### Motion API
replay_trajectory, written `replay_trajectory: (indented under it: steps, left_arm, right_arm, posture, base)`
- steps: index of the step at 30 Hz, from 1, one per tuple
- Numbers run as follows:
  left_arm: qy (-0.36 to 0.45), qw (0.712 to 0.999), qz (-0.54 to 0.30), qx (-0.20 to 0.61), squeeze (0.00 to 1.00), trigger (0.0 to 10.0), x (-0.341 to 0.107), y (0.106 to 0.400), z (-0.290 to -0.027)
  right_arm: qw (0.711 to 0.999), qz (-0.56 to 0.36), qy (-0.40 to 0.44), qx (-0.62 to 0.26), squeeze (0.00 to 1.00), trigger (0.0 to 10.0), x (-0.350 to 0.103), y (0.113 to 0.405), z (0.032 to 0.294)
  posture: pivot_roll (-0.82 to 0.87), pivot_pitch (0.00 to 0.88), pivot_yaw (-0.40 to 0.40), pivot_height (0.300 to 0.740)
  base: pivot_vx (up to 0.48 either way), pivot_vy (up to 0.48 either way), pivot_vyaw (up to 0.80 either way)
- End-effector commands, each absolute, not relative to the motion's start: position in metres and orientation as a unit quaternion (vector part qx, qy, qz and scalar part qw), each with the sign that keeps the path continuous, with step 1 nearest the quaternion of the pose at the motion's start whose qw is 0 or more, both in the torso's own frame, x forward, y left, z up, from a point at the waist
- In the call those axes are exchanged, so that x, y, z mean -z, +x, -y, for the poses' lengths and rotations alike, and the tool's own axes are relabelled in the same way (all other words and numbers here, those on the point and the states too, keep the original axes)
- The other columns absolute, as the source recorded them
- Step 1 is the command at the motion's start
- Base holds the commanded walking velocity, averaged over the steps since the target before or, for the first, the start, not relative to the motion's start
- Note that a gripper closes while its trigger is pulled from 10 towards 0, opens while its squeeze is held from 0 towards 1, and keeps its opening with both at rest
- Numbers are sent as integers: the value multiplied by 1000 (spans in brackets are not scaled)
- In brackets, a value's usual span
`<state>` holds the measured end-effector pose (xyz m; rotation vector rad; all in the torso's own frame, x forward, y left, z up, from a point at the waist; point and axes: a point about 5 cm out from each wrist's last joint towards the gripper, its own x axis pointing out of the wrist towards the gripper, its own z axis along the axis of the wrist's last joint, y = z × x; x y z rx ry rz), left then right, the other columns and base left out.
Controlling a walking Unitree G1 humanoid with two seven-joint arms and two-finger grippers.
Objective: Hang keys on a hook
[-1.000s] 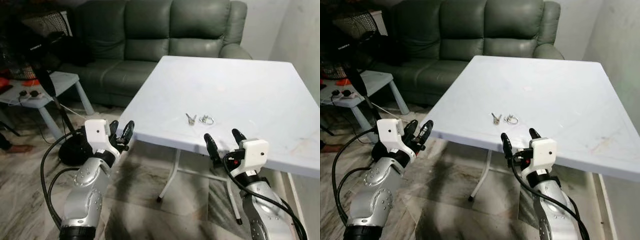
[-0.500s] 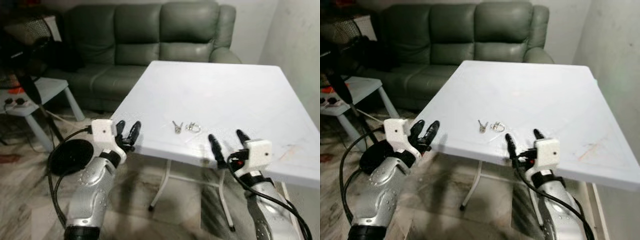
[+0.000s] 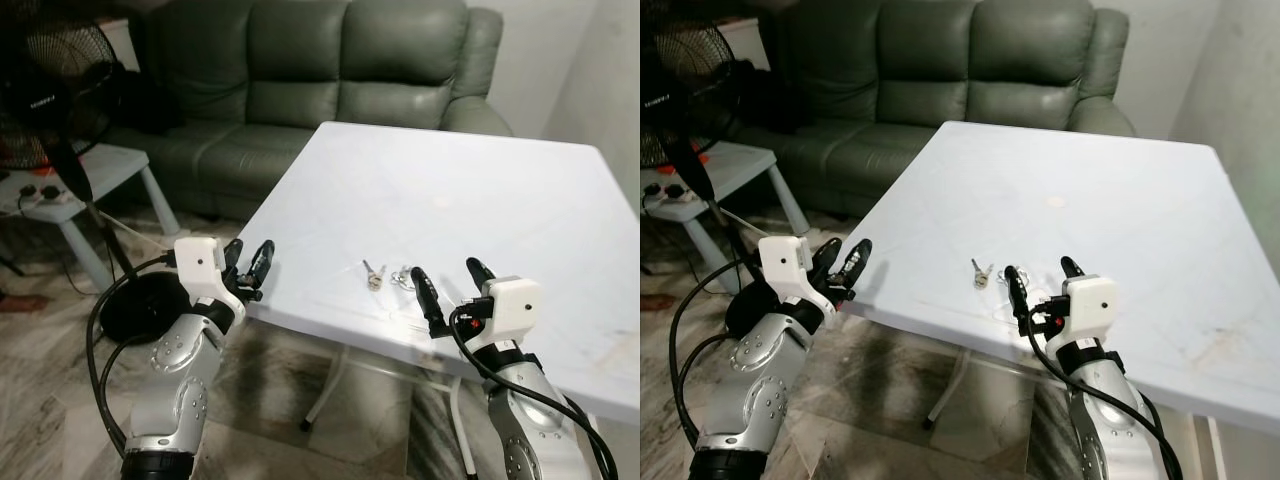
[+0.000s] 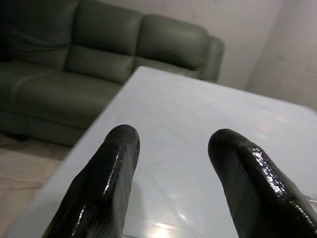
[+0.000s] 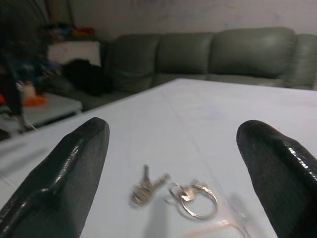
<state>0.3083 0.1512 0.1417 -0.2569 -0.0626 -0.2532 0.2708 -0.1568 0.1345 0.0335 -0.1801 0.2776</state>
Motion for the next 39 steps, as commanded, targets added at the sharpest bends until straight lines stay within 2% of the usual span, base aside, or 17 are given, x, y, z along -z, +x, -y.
replay_trajectory:
  steps: [1,8,21,25,31,35,39]
  left_arm:
    - [-131,981,41,137,0,10000,-149,310,-144]
    - [-132,981,43,136,0,10000,-149,310,-144]
    - [-135,978,54,152,0,10000,-147,302,-135]
    - [-126,976,52,168,0,10000,-144,298,-131]
    - [-124,976,50,170,0,10000,-142,296,-130]
    - [-123,977,48,168,0,10000,-141,296,-130]
    - [-109,972,39,202,0,10000,-138,291,-122]
  right_arm:
    - [988,87,11,-129,0,10000,-135,270,165]
    - [988,86,12,-131,0,10000,-135,270,164]
    - [989,54,3,-139,0,10000,-130,272,169]
    - [992,38,-23,-122,0,10000,-130,279,175]
    - [989,55,-40,-129,0,10000,-136,285,177]
    - [986,58,-57,-142,0,10000,-136,286,169]
    - [987,40,-77,-135,0,10000,-132,291,164]
  posture:
    - [91,0,50,740]
    - [91,0,50,740]
    - [91,0,48,740]
    - [93,0,48,740]
    - [99,0,42,740]
    - [103,0,39,740]
    - [102,0,39,740]
  base:
    - [304,0,0]
    - [293,0,0]
    - [0,0,0]
    - [0,0,0]
    - [0,0,0]
    - [0,0,0]
    - [0,0,0]
